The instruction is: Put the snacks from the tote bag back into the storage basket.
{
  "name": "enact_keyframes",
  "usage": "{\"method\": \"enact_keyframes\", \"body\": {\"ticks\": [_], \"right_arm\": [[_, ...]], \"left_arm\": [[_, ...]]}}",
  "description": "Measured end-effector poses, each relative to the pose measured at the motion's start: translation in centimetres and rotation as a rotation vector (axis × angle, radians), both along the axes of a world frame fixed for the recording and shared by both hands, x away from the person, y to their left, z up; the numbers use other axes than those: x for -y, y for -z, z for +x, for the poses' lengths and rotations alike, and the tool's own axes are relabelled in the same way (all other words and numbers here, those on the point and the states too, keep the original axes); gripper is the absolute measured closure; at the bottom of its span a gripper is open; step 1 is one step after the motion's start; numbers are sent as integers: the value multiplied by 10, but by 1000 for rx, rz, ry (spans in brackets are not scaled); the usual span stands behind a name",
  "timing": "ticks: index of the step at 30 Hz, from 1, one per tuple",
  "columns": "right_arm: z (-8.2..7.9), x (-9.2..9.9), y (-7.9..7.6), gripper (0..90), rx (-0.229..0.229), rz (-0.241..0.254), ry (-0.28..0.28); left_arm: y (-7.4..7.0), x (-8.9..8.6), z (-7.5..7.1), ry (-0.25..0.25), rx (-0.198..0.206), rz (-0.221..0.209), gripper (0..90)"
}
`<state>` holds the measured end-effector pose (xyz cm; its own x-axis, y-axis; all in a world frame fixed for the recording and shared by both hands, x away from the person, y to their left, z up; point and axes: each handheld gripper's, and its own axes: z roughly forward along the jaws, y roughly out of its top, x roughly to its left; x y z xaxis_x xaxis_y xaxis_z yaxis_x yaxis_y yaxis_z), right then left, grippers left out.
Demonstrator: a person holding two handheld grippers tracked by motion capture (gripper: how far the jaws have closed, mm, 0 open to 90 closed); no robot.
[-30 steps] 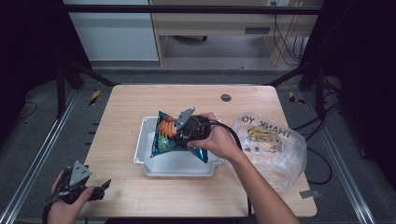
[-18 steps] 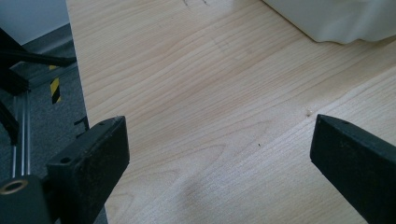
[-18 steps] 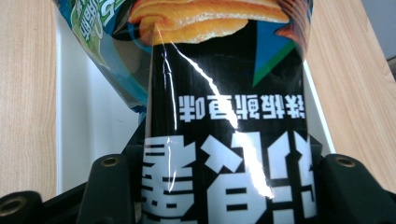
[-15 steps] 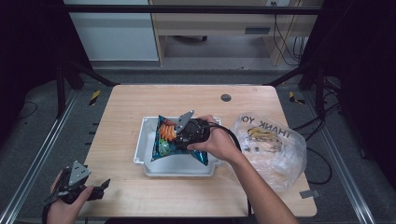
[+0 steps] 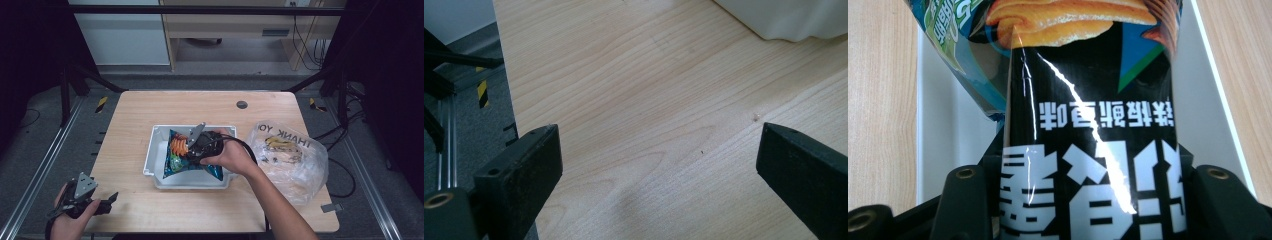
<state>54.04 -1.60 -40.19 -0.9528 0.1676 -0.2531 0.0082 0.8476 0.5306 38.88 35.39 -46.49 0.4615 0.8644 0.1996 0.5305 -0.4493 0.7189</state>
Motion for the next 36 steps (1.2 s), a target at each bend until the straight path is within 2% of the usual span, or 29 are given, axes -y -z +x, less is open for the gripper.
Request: {"method": "enact_keyframes", "body": {"ticks": [4,6,10,19,36], "right_arm": [[3,-1,3,432,-5,-5,-1],[5,-2,6,431,-5,-25,-7],[7,-1,8,431,-5,-12,4],[11,-1,16,432,-24,-27,-4],[14,-5,21,431,-46,-32,-3]], "left_arm": [[0,1,0,1,1,-1,41],[0,0,0,1,0,0,41],[0,0,0,2,-2,0,40],[0,1,0,5,2,0,40],[-1,1,0,7,8,0,40]]}}
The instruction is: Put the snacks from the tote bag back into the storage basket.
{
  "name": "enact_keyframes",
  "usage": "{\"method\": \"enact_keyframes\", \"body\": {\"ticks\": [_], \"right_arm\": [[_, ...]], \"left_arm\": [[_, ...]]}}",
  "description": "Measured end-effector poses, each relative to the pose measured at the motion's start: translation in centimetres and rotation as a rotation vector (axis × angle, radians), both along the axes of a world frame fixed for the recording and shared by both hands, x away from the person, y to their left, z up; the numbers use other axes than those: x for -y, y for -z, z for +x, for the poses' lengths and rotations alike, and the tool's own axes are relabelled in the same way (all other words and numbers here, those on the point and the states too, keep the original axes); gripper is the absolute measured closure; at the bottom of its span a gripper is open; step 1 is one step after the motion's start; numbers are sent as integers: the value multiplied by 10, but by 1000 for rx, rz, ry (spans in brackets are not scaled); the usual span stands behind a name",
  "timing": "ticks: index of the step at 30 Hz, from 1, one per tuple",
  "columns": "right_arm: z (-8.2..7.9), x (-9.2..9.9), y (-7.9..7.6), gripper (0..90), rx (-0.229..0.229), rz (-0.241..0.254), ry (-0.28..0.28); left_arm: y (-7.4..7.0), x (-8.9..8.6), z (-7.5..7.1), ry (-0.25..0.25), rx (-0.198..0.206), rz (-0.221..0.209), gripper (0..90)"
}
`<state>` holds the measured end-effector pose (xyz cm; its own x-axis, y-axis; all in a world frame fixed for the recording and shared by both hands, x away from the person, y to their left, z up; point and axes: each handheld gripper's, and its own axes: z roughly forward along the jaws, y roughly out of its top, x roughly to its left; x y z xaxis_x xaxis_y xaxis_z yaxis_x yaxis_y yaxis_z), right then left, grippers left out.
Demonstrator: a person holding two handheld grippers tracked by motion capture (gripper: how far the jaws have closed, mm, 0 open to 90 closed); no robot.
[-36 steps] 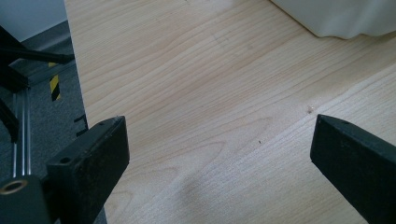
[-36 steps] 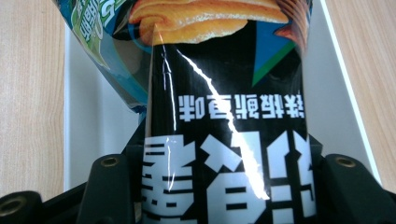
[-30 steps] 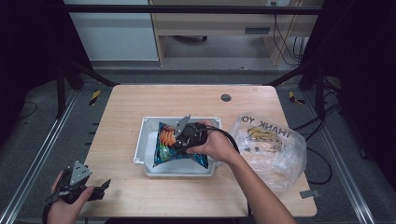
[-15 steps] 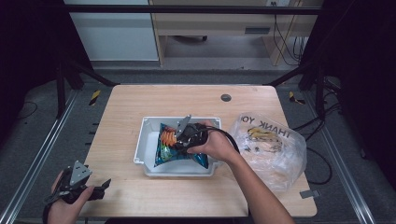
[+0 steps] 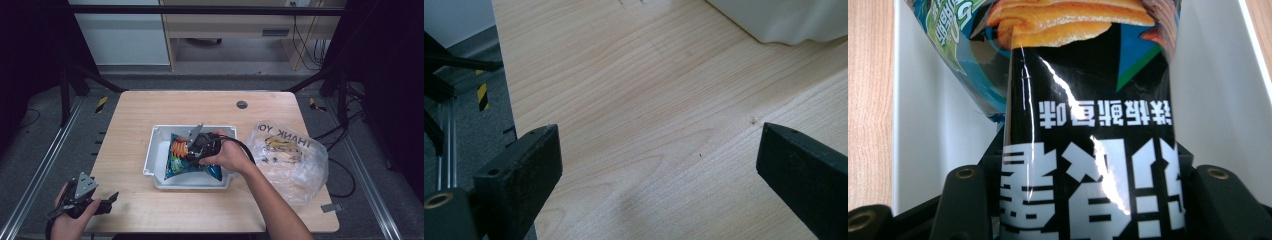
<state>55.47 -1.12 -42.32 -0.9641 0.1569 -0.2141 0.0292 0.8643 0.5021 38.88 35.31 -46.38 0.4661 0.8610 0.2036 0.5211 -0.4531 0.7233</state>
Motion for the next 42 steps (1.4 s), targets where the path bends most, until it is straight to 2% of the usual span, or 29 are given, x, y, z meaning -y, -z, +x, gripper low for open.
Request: {"method": "enact_keyframes", "body": {"ticks": [20,42], "right_arm": [[3,0,2,419,-41,5,29],[4,-3,0,388,-40,2,55]], "left_arm": [[0,0,0,-2,0,-3,40],[1,1,0,2,-3,-3,40]]}}
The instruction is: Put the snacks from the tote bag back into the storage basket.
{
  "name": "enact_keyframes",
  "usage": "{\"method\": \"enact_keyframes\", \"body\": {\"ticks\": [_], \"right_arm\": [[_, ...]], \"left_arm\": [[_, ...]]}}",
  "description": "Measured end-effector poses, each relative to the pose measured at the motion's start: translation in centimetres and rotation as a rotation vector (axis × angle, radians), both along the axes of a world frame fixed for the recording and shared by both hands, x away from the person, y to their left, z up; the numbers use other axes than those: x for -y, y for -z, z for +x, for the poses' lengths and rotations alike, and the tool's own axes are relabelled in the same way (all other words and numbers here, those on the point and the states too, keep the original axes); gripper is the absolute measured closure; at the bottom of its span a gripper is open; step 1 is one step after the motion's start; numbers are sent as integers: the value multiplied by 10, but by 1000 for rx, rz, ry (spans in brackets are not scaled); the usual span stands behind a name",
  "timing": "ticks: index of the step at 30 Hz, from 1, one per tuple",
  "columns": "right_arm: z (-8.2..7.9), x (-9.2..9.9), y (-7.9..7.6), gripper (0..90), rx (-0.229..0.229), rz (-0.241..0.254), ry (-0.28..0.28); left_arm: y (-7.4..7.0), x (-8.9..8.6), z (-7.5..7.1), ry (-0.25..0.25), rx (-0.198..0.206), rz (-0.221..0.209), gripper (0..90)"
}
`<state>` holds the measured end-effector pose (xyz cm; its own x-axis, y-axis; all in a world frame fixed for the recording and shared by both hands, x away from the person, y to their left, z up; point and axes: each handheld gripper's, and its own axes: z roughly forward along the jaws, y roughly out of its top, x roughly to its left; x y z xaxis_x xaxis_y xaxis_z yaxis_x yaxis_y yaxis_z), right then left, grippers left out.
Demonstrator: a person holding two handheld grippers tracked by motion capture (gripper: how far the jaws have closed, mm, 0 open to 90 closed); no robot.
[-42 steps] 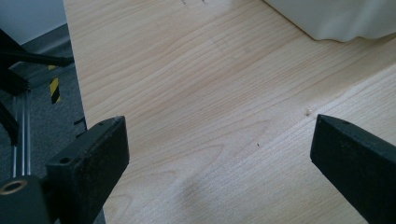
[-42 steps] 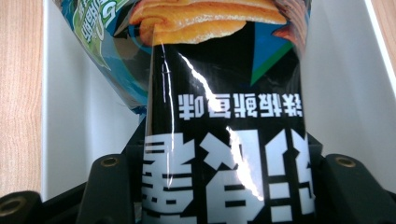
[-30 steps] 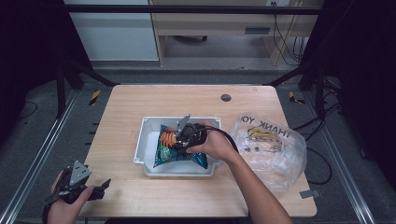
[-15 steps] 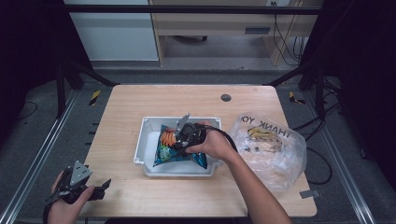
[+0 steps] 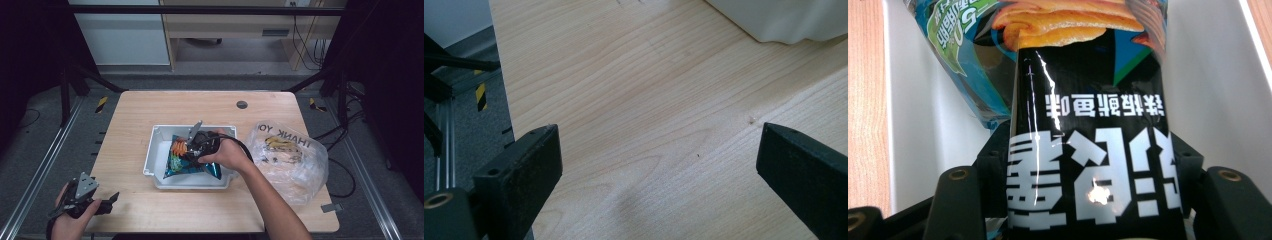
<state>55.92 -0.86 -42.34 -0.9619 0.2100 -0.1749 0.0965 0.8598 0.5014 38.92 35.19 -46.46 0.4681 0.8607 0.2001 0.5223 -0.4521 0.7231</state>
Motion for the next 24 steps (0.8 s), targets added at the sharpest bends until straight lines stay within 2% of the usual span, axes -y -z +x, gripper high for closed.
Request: {"method": "enact_keyframes", "body": {"ticks": [5,10,24], "right_arm": [[-1,0,-1,361,9,-6,-2],[-2,0,-3,316,9,8,23],[-4,3,-9,236,32,28,49]], "left_arm": [[0,0,0,2,-3,3,41],[0,0,0,-1,-4,3,40],[1,0,0,-3,-7,3,40]]}}
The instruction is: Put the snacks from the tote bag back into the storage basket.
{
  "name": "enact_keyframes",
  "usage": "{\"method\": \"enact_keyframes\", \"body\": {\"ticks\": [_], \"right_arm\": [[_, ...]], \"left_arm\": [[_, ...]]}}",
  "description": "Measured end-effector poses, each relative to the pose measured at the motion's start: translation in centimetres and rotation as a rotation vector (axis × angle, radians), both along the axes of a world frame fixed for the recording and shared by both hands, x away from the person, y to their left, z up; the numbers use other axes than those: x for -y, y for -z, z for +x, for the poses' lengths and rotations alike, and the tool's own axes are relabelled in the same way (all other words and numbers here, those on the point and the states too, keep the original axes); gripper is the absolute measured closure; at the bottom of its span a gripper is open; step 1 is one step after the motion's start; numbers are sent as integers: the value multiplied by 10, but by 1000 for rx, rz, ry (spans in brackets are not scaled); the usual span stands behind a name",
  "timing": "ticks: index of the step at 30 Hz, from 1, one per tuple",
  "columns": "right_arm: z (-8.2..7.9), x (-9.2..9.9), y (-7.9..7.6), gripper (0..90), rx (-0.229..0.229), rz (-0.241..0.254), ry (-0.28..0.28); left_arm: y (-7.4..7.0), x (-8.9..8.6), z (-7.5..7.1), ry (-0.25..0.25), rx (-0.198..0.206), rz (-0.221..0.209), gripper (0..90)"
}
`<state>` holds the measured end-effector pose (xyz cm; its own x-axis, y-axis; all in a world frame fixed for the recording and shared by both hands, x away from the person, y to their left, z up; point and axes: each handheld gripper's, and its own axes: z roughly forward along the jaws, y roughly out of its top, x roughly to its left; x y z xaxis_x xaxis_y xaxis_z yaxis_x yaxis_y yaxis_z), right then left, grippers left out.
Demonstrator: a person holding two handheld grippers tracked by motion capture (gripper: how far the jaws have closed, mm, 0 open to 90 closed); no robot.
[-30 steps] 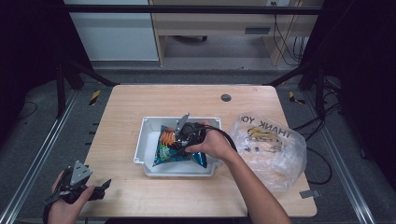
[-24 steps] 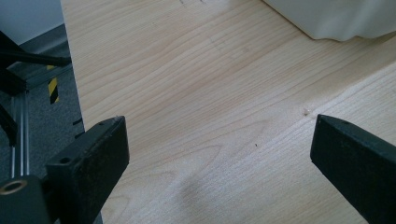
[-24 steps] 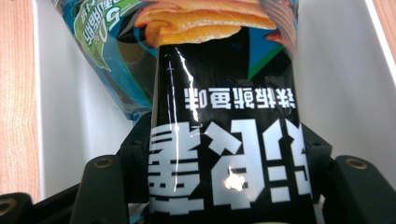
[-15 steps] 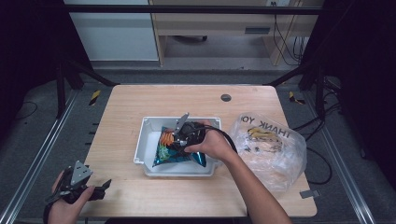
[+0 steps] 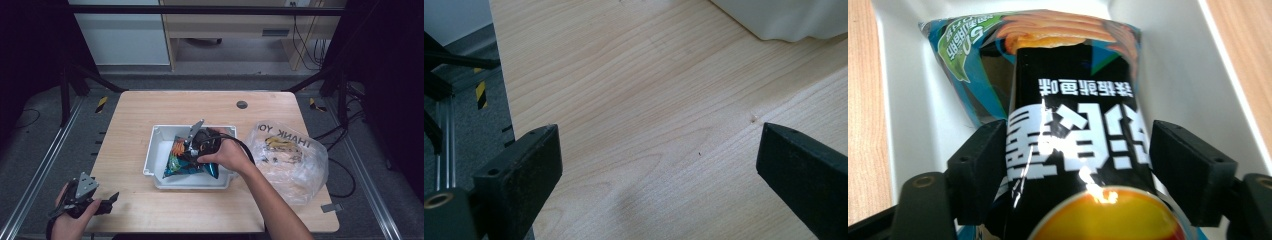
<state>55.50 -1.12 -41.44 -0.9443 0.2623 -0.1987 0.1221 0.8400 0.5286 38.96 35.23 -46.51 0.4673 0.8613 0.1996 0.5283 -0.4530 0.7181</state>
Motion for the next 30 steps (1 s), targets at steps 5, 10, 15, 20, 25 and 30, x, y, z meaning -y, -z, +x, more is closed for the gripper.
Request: {"method": "enact_keyframes", "body": {"ticks": [5,10,15,20,25,30], "right_arm": [[-3,7,-8,186,10,42,40],[-9,21,-28,125,2,122,93],[-14,29,-39,110,2,168,117],[-21,33,-46,99,8,179,139],[-27,36,-54,91,21,206,153],[-29,40,-58,91,33,219,173]], "left_arm": [[0,0,0,2,-1,1,40],[0,-1,2,4,-3,-6,40],[1,1,3,7,-6,-5,40],[0,3,2,4,-2,-9,40],[0,0,2,-1,3,-28,40],[-1,-1,1,1,8,-42,40]]}}
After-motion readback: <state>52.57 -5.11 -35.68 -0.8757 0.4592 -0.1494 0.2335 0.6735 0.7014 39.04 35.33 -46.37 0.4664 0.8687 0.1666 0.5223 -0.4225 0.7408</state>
